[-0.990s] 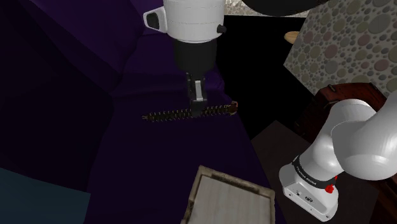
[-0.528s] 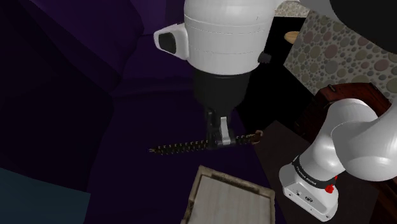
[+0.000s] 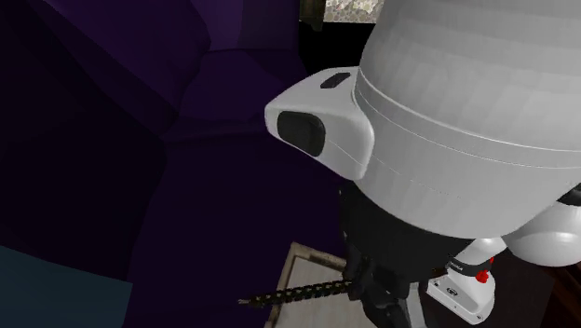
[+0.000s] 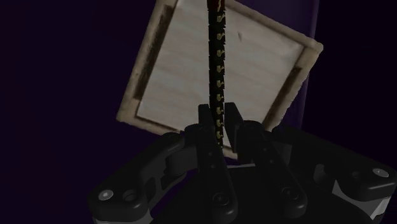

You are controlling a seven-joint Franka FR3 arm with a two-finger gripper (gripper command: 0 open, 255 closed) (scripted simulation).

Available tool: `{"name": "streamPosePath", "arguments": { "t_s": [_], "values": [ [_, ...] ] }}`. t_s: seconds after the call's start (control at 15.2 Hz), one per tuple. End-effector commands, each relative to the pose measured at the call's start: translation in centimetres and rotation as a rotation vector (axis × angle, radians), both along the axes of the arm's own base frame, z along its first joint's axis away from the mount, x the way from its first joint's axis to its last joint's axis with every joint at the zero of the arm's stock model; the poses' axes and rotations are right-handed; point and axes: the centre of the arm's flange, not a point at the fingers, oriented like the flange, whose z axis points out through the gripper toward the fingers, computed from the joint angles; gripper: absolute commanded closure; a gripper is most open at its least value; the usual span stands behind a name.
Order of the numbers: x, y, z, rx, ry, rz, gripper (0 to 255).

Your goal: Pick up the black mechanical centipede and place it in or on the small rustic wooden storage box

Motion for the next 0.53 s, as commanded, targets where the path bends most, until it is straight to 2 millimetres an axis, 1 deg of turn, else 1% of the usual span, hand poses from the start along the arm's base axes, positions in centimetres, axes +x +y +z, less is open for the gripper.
{"name": "streamPosePath", "arguments": {
  "t_s": [0.0,0.46],
  "values": [
    [-2.2,0.8,0.1,0.0,0.0,-0.001,255],
    [-2.2,0.8,-3.6,0.0,0.0,-0.001,255]
  ]
}}
